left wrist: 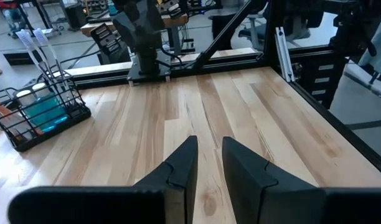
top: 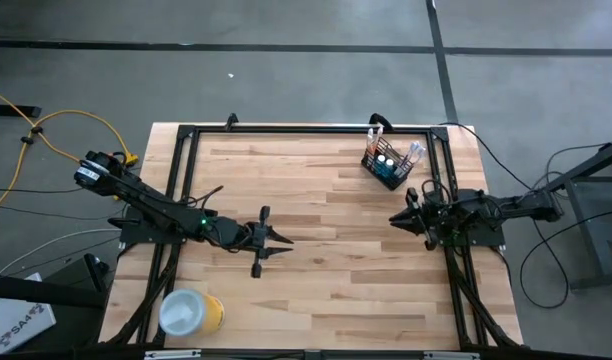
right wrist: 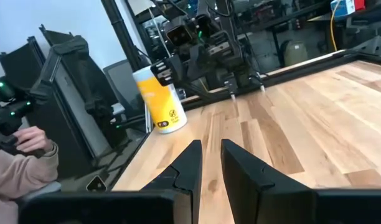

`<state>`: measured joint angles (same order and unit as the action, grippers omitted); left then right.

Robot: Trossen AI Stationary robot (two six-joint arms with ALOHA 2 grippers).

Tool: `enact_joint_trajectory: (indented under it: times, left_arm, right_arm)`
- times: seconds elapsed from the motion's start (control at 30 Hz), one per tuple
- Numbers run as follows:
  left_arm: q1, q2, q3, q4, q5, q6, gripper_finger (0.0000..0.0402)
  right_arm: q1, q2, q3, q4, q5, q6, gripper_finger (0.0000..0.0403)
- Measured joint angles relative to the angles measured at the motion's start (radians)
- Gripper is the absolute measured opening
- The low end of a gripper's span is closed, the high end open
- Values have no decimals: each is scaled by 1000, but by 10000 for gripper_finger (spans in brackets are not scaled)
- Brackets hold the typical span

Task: Pick & Place toothbrushing station
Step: Return to Home Position

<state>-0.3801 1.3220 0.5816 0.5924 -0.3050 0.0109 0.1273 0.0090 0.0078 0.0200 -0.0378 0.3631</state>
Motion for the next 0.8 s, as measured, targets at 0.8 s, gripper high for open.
enact_joint_trajectory:
  times: [0.8]
  left_arm:
    - [1,0,0,-1,-3,-45,69]
  right_arm:
    - [1,0,-2,-5,33,4,52]
